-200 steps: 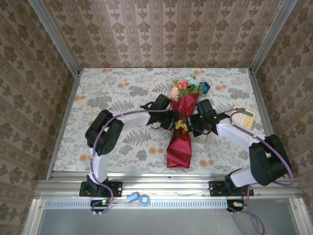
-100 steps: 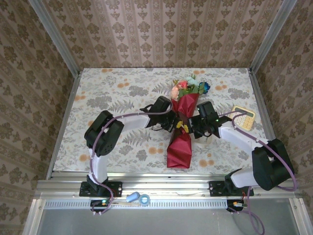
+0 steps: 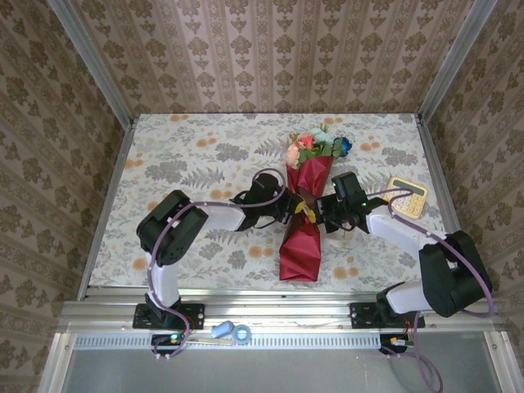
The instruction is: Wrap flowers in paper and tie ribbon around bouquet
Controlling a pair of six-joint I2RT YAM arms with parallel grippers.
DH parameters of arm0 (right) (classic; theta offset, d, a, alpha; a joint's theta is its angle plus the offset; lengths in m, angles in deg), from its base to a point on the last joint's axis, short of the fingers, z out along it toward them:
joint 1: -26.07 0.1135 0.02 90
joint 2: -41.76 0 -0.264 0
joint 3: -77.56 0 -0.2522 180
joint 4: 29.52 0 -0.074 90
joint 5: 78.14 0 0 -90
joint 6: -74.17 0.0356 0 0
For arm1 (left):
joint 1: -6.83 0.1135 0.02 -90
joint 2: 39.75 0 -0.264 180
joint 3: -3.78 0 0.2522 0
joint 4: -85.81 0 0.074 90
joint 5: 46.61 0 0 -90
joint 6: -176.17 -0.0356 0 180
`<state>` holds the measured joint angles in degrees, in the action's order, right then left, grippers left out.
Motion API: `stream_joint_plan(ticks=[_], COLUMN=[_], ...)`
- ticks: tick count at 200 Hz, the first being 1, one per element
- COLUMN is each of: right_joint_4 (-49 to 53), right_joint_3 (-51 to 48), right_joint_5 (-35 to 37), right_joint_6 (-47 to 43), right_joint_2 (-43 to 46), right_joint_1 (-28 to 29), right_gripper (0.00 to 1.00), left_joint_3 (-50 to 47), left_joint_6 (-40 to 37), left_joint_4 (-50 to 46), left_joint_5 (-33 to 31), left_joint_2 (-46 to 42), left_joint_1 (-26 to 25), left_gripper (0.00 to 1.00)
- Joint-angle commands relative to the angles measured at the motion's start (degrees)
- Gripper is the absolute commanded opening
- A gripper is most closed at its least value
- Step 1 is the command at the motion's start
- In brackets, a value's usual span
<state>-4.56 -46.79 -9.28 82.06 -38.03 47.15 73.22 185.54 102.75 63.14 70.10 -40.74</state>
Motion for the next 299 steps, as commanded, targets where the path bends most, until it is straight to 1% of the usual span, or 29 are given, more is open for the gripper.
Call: stream_joint_plan(ticks=[1,26,59,90,108,127,141,170,172,209,227,253,273,299], right_joint_4=[2.77,3.88,4.17,2.71,2.04,3.82,4.99,5.9,5.95,6.6,3.65,-1.62,-2.67,-2.29], right_joint_3=[-0.89,0.0,0.12,-0.05,0.63,2.27,3.08,3.07,3.03,2.24,1.63,1.89,3.71,4.05], right_joint_5=[-2.63,-3.19,-4.06,-5.26,-6.01,-5.84,-5.53,-4.95,-4.89,0.05,2.07,2.65,2.35,2.38], right_joint_6=[-0.32,-1.69,-2.79,-2.64,-3.11,-4.55,-4.57,-2.4,-2.23,2.77,6.08,9.27,9.91,11.51], right_joint_2=[-2.34,-2.91,-4.12,-5.43,-5.74,-4.97,-3.52,-0.23,1.14,7.62,7.82,4.39,1.69,1.34], right_joint_1=[-0.97,-2.04,-2.49,-3.02,-4.19,-5.31,-5.57,-5.65,-5.64,-5.65,-5.63,-5.67,-5.37,-4.13], right_gripper=[0.0,0.0,0.0,0.0,0.0,0.0,0.04,0.18,0.19,0.25,0.26,0.24,0.24,0.26], left_joint_3=[-1.97,-4.75,-6.47,-6.91,-7.46,-8.55,-9.49,-10.23,-10.22,-10.33,-10.33,-10.43,-10.65,-10.84], left_joint_6=[0.31,1.26,-0.4,0.36,0.47,0.68,0.95,1.17,1.24,1.44,1.45,1.48,1.59,1.79], left_joint_4=[11.13,14.89,17.39,26.73,27.55,28.37,28.86,29.85,29.86,30.43,30.12,30.14,30.09,30.16], left_joint_5=[-4.72,-6.38,-7.43,-7.09,-6.9,-6.92,-7.08,-6.57,-6.52,-6.49,-6.35,-6.3,-6.34,-6.48], left_joint_2=[-0.6,-0.78,-1.34,2.08,2.73,2.73,2.59,2.8,2.89,3.1,3.0,3.08,3.1,3.14], left_joint_1=[-0.02,-0.81,-0.82,-1.37,-1.81,-2.04,-2.09,-2.17,-2.17,-2.24,-2.22,-2.23,-2.32,-2.41], left_gripper=[0.0,0.0,0.0,0.0,0.0,0.0,0.0,0.0,0.0,0.0,0.0,0.0,0.0,0.0])
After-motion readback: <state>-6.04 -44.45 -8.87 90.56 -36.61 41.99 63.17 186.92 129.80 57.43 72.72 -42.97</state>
